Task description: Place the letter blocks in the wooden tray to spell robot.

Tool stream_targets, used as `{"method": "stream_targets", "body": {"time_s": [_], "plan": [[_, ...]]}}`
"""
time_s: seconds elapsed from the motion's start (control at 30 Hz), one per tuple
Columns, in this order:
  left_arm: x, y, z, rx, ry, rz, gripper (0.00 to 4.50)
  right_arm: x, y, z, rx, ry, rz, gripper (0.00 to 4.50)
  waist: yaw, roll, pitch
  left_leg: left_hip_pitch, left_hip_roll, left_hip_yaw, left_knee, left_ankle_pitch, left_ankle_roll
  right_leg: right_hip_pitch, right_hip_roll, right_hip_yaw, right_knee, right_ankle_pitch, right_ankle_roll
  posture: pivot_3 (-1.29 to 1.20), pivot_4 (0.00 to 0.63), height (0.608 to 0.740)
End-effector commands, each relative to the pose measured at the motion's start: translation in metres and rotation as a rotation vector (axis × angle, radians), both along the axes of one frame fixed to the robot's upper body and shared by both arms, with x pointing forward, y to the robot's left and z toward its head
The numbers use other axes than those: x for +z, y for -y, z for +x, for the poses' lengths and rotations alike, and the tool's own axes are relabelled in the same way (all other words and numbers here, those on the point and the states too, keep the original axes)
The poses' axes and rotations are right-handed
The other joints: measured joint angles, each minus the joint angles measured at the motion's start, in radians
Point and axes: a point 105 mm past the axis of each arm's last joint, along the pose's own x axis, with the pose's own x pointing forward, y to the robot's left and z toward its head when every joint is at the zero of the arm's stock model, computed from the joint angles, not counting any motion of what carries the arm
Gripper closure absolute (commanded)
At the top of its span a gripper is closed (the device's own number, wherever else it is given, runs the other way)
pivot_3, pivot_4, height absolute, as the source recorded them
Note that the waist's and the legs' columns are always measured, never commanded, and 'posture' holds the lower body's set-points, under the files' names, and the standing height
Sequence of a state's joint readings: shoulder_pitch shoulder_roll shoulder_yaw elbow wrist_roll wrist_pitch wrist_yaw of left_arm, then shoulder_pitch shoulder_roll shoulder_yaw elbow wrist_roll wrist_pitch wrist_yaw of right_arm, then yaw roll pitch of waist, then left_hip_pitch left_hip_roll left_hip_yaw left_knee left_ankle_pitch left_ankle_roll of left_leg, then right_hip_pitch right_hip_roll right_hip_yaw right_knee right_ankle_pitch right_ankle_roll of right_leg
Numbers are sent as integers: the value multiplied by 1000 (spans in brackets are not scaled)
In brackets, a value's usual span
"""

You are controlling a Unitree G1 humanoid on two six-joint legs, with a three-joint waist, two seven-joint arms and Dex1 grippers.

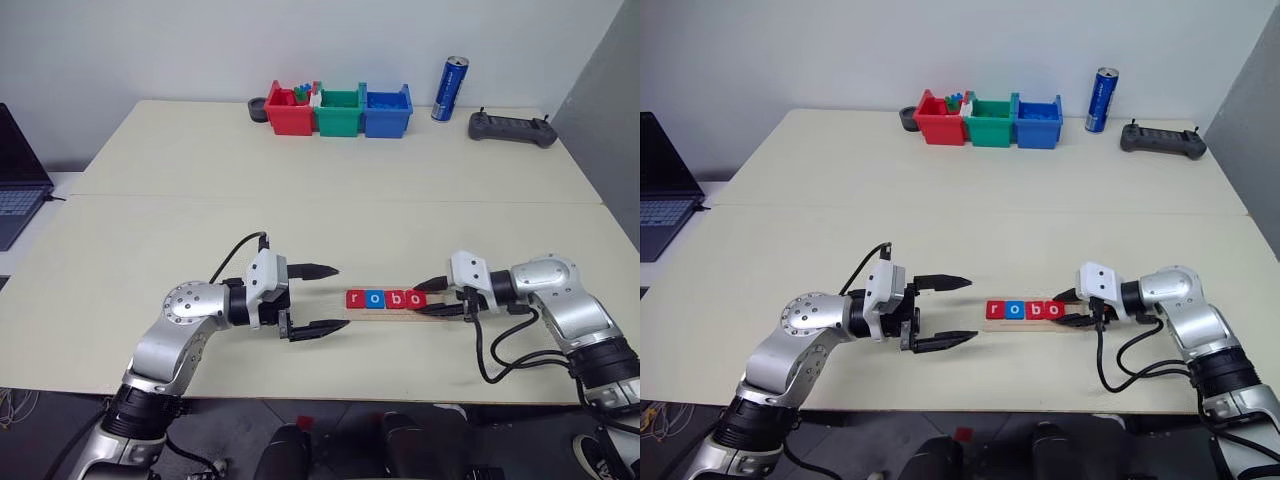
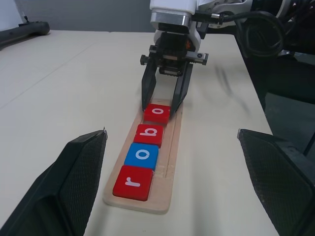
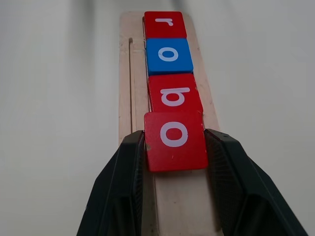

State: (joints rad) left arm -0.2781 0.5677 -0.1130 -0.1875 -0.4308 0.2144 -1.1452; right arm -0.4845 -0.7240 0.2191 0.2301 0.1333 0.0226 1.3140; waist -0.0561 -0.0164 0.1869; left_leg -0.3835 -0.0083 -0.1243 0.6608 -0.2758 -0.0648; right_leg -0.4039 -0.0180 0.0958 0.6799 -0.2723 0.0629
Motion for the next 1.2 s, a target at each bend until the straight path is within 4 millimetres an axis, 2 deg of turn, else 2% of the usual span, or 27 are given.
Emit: {"method": "stream_targets", "body": {"time_s": [0.03, 0.5, 0.77, 0.8, 0.97, 1.1, 1.2], "plan": [[10, 0, -2, -5, 42, -6, 0, 7, -1, 3, 20, 38, -4, 3044, 0, 0, 0, 0, 0, 0, 0, 0, 0, 0, 0, 0, 0, 0, 0, 0, 150, 740], [8, -2, 1, -8, 48, 11, 0, 10, -2, 8, 14, 36, 7, 3044, -1, 0, 0, 0, 0, 0, 0, 0, 0, 0, 0, 0, 0, 0, 0, 0, 150, 740], [10, -2, 5, -7, 57, 12, 0, 19, 0, 7, 9, 15, 22, 215, -1, 0, 0, 0, 0, 0, 0, 0, 0, 0, 0, 0, 0, 0, 0, 0, 150, 740], [10, -2, 5, -8, 58, 12, 0, 21, 0, 8, 4, 16, 26, 100, -1, 0, 0, 0, 0, 0, 0, 0, 0, 0, 0, 0, 0, 0, 0, 0, 150, 740], [9, 0, 4, -12, 59, 10, 0, 42, 10, 15, -80, 39, 72, 100, 0, 0, 0, 0, 0, 0, 0, 0, 0, 0, 0, 0, 0, 0, 0, 0, 150, 740], [9, 1, 2, -18, 56, 6, 0, 56, 38, 12, -239, 52, 110, 100, 5, 0, 0, -1, 0, 0, 0, 0, 0, 0, 0, 0, 0, 0, 0, 0, 150, 740], [8, 4, 0, -26, 53, -1, 0, 66, 72, 11, -488, 97, 179, 100, 16, 0, 0, -1, 0, -2, 0, 0, 0, 0, 0, -1, -1, 0, 0, 0, 150, 740]]}}
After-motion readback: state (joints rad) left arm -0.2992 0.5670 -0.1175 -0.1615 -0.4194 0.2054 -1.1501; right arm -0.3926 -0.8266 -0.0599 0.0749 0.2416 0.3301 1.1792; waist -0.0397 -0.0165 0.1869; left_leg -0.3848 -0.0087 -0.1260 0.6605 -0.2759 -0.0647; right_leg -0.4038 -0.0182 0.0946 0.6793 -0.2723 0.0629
